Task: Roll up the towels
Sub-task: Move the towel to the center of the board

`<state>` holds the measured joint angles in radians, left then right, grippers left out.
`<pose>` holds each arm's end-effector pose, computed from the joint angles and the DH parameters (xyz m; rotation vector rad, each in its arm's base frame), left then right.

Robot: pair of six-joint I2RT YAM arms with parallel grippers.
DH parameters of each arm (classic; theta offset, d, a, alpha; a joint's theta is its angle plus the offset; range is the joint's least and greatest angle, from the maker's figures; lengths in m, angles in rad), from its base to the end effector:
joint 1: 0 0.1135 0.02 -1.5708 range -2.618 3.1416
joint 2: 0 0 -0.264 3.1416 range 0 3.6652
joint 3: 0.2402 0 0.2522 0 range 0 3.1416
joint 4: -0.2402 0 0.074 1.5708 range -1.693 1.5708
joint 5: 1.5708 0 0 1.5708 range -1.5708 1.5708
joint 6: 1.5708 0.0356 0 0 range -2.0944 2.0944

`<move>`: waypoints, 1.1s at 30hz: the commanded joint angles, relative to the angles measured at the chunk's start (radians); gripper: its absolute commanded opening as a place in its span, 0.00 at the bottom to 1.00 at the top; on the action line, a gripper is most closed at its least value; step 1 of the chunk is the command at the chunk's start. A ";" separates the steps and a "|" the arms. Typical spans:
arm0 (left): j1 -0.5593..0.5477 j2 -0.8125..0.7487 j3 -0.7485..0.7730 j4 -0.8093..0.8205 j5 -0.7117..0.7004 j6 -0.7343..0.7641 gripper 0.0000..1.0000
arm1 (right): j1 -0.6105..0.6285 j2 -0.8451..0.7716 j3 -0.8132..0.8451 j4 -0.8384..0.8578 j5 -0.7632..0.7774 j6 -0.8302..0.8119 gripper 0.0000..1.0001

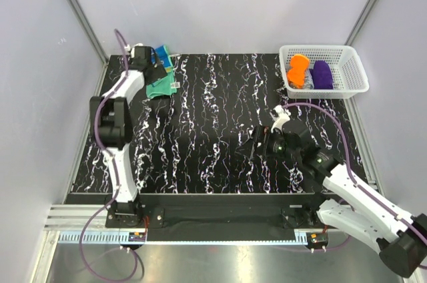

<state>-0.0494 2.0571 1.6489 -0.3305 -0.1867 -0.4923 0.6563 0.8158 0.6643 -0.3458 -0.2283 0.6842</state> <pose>0.4724 -0.0167 0.2313 -0.5961 2.2158 -0.0642 0.1423 0.1198 0.2763 -0.1207 2.2270 1.0224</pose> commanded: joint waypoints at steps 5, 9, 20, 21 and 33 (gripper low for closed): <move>-0.009 0.213 0.253 -0.231 0.001 0.023 0.92 | 0.009 0.075 0.009 0.053 -0.013 -0.048 1.00; 0.000 0.224 0.221 -0.220 -0.002 0.003 0.92 | 0.009 0.105 0.011 0.068 -0.023 -0.048 1.00; 0.005 0.273 0.288 -0.268 0.091 0.029 0.01 | 0.009 0.109 -0.002 0.062 -0.019 -0.046 1.00; 0.005 0.271 0.284 -0.271 0.099 0.028 0.00 | 0.011 0.103 -0.003 0.054 -0.011 -0.045 1.00; -0.124 -0.119 -0.231 0.033 0.300 -0.156 0.00 | 0.009 0.042 0.021 -0.060 0.088 -0.032 1.00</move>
<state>-0.1020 2.1063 1.5368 -0.4271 0.0006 -0.5564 0.6563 0.8703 0.6540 -0.3508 -0.2195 0.6563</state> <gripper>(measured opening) 0.020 0.994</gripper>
